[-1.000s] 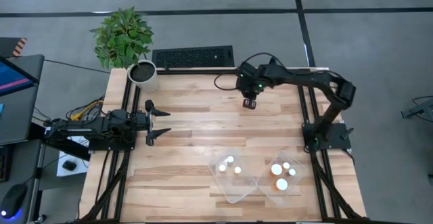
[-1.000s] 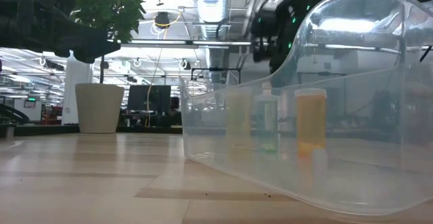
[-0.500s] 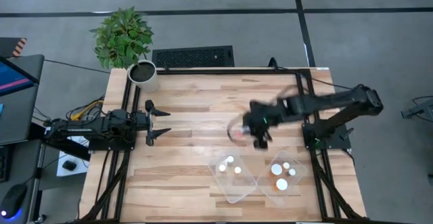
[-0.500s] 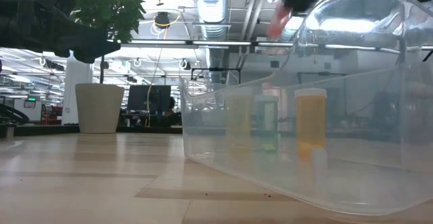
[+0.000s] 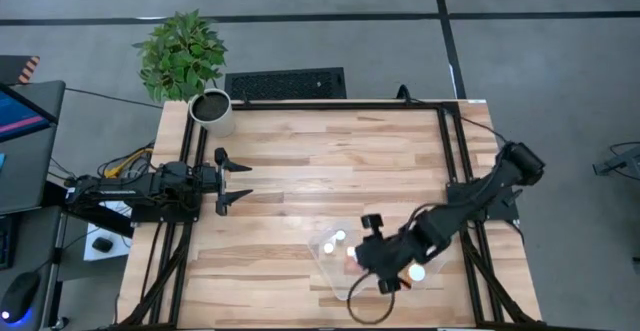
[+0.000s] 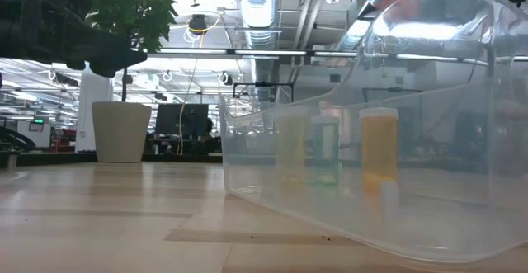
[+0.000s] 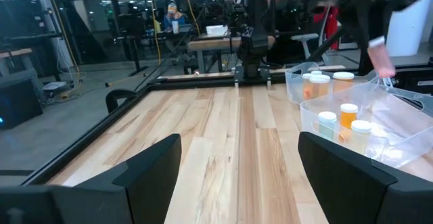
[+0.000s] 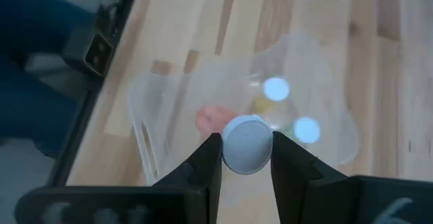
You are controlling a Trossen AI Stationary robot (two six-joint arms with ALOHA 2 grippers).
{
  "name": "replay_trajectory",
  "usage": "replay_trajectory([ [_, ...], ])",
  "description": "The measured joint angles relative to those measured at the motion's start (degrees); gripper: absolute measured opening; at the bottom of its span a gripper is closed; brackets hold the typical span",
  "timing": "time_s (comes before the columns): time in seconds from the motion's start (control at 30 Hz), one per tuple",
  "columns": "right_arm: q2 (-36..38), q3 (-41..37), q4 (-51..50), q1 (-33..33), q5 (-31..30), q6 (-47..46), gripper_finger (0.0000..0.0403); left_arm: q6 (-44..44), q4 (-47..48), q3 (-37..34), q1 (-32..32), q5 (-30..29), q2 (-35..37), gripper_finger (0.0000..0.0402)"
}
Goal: Pick and place medicine bottles into bin by pill shape (circle, oval)
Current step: Put the pink pill bottle into the left transparent bin
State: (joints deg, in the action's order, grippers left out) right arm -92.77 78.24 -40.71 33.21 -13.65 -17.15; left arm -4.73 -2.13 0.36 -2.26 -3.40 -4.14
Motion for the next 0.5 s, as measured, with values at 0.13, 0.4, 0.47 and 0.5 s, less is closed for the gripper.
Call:
replay_trajectory([
  [0.13, -6.56, 5.13, -5.12, 1.86, -1.49, -0.19, 0.0108, 0.0, 0.02, 0.0, 0.0, 0.0, 0.0, 0.0293],
  [0.4, -18.61, 13.61, -16.89, 1.89, -2.42, -2.36, 0.0108, 0.0, -0.01, 0.0, 0.0, 0.0, 0.01, 0.0293],
  [0.47, -20.75, 14.58, -17.81, 1.61, -2.44, -2.41, 0.0108, 0.01, 0.0, 0.0, -0.02, 0.0, 0.01, 0.0293],
  [0.5, -21.74, 14.9, -17.78, 1.45, -2.41, -2.49, 0.0108, 0.0, 0.0, 0.0, -0.01, 0.0, 0.02, 0.0293],
])
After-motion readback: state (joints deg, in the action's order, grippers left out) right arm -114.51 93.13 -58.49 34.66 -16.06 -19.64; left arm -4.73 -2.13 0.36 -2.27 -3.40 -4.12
